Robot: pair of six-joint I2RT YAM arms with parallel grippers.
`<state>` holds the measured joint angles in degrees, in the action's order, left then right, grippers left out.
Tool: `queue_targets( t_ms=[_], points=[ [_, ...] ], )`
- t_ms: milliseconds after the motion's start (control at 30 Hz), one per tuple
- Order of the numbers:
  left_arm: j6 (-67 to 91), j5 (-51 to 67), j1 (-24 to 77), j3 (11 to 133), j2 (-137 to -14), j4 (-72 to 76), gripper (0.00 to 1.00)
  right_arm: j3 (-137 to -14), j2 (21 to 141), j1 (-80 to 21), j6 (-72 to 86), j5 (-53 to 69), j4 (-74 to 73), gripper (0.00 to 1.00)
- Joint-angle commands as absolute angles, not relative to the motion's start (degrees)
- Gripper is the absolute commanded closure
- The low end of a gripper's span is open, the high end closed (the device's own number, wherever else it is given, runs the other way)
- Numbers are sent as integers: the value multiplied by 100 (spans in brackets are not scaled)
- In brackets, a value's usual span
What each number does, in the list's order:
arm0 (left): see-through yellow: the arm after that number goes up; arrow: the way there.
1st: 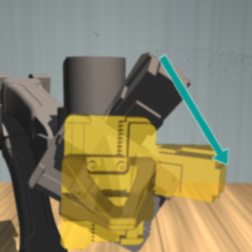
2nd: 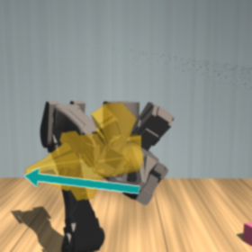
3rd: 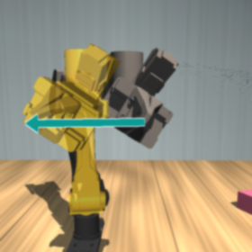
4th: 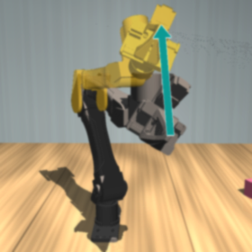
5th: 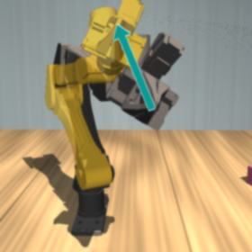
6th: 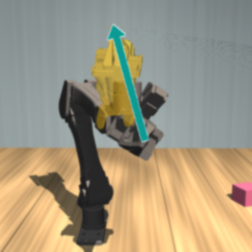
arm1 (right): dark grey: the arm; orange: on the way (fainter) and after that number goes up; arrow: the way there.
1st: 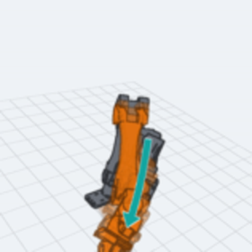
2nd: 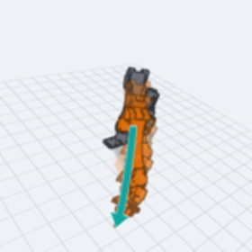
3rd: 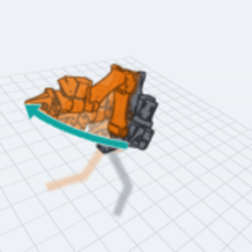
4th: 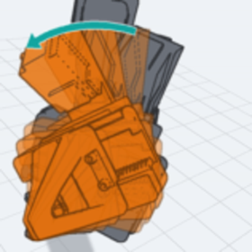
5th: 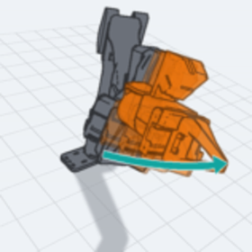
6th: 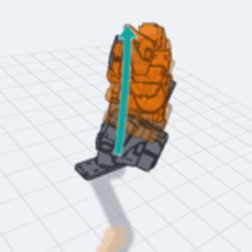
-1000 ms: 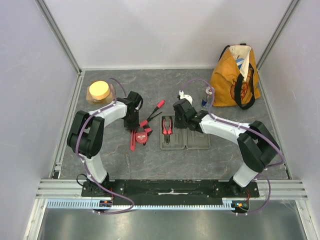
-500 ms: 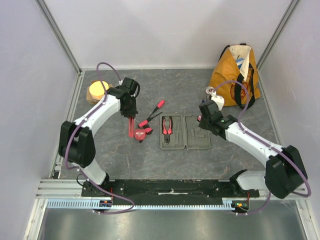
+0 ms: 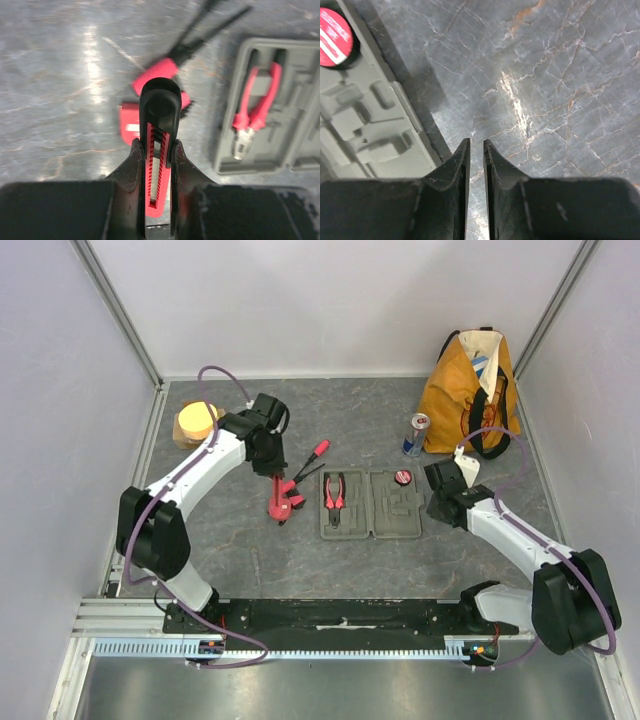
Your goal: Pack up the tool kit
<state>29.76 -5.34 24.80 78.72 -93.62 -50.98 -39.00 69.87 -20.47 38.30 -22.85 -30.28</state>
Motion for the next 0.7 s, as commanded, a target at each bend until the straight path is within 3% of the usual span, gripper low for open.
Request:
queue_targets(
  t_ms=[0, 300, 667],
  points=[
    [3681, -26, 3092, 8349, -9509, -4984, 98, -3762, 6847, -2021, 3920, -2198, -3103, 79],
    [4851, 519, 4121, 9350, -10782, -4685, 98, -3376, 6865, -2013, 3604, -1136, -2532, 81],
    [5089, -176, 4930, 11012, -12304, -5255, 98, -3270, 6583, -2013, 2769, 306, -2005, 84]
  ],
)
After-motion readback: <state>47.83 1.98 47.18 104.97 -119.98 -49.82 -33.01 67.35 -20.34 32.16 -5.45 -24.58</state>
